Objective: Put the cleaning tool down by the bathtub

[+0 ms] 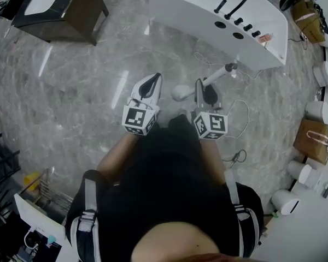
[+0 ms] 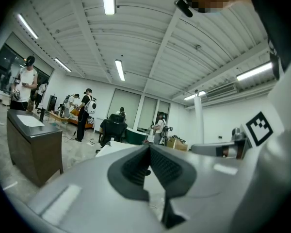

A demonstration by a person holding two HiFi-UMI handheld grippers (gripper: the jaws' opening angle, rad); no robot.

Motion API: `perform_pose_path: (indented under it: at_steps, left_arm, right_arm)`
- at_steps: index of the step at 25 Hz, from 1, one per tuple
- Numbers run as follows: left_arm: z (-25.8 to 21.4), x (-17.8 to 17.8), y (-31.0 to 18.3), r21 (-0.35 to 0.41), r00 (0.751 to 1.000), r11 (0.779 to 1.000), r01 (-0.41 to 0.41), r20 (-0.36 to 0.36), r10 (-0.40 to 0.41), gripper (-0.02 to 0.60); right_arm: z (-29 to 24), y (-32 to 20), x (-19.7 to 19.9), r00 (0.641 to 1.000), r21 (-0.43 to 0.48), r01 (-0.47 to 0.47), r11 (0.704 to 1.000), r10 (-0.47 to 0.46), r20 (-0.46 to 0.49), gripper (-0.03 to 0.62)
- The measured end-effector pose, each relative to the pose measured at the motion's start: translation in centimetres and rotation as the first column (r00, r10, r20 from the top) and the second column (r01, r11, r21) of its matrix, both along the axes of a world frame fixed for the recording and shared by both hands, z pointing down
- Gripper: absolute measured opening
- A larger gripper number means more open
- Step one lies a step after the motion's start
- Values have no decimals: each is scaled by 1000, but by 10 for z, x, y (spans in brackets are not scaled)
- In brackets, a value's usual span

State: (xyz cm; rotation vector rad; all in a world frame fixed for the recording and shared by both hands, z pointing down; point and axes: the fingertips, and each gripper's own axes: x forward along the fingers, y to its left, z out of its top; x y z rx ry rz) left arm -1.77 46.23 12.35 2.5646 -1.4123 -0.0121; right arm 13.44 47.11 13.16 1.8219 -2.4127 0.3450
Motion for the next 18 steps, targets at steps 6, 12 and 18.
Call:
perform_pose_path:
  at_steps: [6,12,18]
  left_arm:
    - [3,-12,-18,-7,1000,1000,17,-6,-17,9]
    - [7,-4,-54,-6,999,999,47,-14,-47,9]
    - [12,15,-105,-7,997,997,82,-3,-82,9]
  right_arm:
    - [4,-21,-5,1000,-7,-8,1000,8,-6,91]
    - [10,-63,3,1000,-7,13,1000,-13,1,92]
    - [18,-116,18,999,-13,52,999,-52,-3,91]
